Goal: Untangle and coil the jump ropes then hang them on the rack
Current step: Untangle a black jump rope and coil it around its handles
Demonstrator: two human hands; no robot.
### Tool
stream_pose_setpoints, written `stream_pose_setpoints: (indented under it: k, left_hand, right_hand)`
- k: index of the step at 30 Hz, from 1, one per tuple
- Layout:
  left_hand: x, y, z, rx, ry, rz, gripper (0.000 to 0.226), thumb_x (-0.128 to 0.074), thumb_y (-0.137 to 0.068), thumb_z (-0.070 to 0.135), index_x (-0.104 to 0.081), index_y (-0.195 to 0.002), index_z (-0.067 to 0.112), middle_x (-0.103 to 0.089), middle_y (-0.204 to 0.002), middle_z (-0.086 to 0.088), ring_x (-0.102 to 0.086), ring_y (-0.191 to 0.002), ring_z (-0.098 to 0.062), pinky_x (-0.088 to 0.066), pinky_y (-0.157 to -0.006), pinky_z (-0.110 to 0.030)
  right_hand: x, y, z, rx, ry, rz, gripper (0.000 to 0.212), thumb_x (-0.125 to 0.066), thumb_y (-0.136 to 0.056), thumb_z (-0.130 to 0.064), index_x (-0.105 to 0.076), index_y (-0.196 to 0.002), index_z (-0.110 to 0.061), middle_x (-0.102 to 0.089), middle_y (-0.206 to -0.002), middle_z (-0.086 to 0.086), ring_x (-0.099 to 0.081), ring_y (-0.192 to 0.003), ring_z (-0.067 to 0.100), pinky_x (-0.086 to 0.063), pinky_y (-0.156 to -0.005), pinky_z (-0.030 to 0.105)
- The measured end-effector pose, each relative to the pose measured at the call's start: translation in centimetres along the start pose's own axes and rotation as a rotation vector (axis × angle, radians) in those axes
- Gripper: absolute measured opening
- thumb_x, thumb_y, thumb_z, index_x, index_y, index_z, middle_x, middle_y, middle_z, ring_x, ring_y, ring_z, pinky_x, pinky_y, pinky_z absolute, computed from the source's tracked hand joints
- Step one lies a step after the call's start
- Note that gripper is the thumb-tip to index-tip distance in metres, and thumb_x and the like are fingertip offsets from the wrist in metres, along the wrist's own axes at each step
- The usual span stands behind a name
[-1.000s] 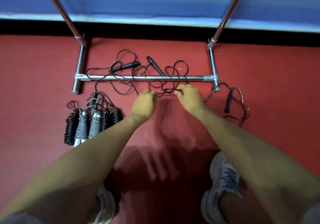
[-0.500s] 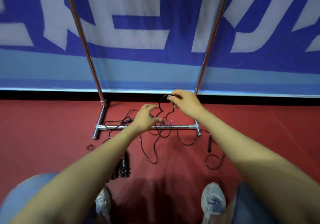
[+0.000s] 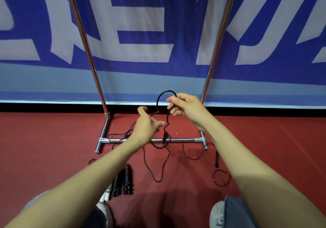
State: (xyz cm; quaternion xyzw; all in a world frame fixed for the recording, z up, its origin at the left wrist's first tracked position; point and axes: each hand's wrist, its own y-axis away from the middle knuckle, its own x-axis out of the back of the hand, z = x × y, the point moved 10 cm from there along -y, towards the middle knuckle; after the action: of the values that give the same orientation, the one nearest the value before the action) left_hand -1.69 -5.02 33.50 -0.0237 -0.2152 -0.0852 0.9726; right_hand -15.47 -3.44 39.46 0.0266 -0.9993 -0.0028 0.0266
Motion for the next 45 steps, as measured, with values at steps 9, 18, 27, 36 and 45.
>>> stream_pose_setpoints:
  k: [9, 18, 27, 36, 45]
  left_hand:
    - [-2.1, 0.3, 1.5, -0.024, -0.15, -0.166, 0.033, -0.074, -0.084, 0.027, -0.053, -0.105, 0.013, -0.057, -0.11, -0.007, -0.056, -0.094, -0.018, -0.047, -0.081, -0.029]
    - [-1.2, 0.4, 2.5, -0.043, -0.017, -0.155, 0.024, -0.065, -0.09, 0.025, -0.06, -0.113, 0.019, -0.065, -0.112, 0.003, -0.062, -0.095, -0.021, -0.049, -0.087, -0.03]
    - [2.5, -0.2, 6.2, -0.001, 0.586, -0.015, 0.015, -0.049, -0.099, 0.009, -0.061, -0.09, 0.006, -0.072, -0.085, -0.006, -0.07, -0.068, -0.012, -0.058, -0.067, -0.022]
    - [7.9, -1.4, 4.8, 0.075, 0.899, 0.142, 0.016, -0.048, -0.101, 0.014, -0.058, -0.091, 0.007, -0.072, -0.088, -0.005, -0.071, -0.08, -0.017, -0.057, -0.07, -0.023]
    - [0.2, -0.3, 1.8, 0.154, 0.18, -0.157, 0.012, -0.056, -0.096, 0.012, -0.063, -0.087, 0.014, -0.062, -0.088, -0.007, -0.055, -0.083, -0.022, -0.052, -0.074, -0.033]
  right_hand:
    - [-0.9, -1.7, -0.8, -0.022, 0.069, -0.075, 0.02, -0.048, -0.101, -0.016, -0.065, -0.094, -0.01, -0.063, -0.077, 0.003, -0.057, -0.059, 0.006, -0.05, -0.061, 0.016]
    - [-0.7, -1.4, -1.1, -0.026, 0.025, -0.119, 0.019, -0.048, -0.101, -0.016, -0.066, -0.103, -0.008, -0.062, -0.079, 0.004, -0.058, -0.061, 0.008, -0.051, -0.063, 0.018]
    - [-3.6, -0.1, 4.8, -0.102, 0.514, -0.495, 0.062, -0.072, -0.082, -0.006, -0.045, -0.136, -0.022, -0.053, -0.135, 0.002, -0.054, -0.122, 0.015, -0.043, -0.104, 0.026]
    - [-1.2, -0.2, 7.2, -0.221, 0.831, -0.35, 0.021, -0.052, -0.099, -0.027, -0.068, -0.088, -0.017, -0.069, -0.088, -0.002, -0.062, -0.079, 0.012, -0.051, -0.083, 0.031]
    - [1.0, -0.6, 1.9, -0.07, 0.421, -0.026, 0.017, -0.059, -0.095, -0.015, -0.063, -0.093, 0.001, -0.066, -0.071, 0.006, -0.07, -0.064, 0.023, -0.06, -0.069, 0.033]
